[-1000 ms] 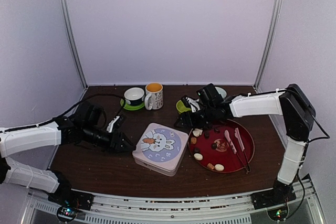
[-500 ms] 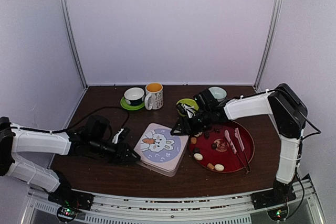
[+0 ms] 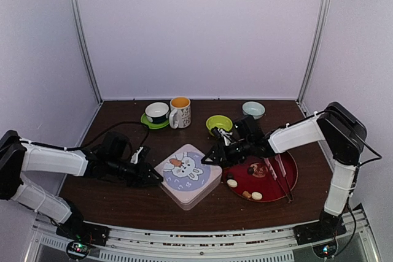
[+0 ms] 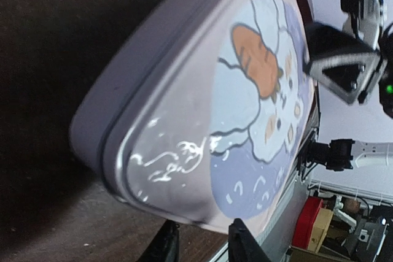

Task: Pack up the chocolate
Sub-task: Press the box lid onto the packing box.

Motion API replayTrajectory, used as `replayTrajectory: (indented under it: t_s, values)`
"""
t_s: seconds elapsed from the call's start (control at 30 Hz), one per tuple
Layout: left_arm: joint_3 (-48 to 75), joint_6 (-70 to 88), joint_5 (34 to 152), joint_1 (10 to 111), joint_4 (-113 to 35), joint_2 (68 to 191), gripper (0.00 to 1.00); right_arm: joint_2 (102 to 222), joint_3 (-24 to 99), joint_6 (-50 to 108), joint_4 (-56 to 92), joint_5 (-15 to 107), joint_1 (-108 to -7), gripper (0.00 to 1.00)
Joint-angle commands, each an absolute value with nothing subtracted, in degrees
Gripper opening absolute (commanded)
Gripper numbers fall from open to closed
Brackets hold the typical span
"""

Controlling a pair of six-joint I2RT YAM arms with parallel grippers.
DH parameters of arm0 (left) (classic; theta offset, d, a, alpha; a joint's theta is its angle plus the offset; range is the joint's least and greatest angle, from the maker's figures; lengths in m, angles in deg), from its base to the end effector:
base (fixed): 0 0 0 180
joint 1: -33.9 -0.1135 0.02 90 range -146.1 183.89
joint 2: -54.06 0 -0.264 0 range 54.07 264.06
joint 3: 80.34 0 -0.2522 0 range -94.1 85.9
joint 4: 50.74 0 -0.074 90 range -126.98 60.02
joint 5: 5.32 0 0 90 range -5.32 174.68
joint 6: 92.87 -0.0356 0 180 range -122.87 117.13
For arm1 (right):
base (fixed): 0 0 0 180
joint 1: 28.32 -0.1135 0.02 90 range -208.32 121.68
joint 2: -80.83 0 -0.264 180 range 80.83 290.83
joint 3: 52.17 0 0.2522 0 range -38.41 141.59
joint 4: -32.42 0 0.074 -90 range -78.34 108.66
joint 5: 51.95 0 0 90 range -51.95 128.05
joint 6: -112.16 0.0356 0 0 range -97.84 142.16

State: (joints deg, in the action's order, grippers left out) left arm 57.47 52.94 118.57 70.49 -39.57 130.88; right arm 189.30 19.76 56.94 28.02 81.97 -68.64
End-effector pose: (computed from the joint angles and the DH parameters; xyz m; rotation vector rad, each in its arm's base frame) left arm 0.1805 -0.1587 0.1530 -0.1210 2.7101 -1.3568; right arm 0.2749 0.2657 0.1485 -0.5796 2.4720 1.4928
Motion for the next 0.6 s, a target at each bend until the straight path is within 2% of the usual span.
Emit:
replayTrajectory:
  t_s: [0.0,0.17,0.33,0.57]
  values:
    - [55.13,49.65,111.98,66.54,-39.88,130.44,0.30,185.20,14.77,66.18,39.17,87.75,-74.35,0.52]
    - [53.44,46.12,112.85,62.72,-35.58,129.93,0.31,182.18,12.40,67.99,40.23,85.52,-77.76,0.52]
    - [52.39,44.32,114.38,62.51,-34.96,131.34,0.32,179.91,9.01,70.42,41.07,81.58,-79.60,0.57]
    - [51.98,42.49,114.60,62.57,-34.05,133.06,0.31,177.91,4.96,76.89,45.53,74.36,-79.61,0.56]
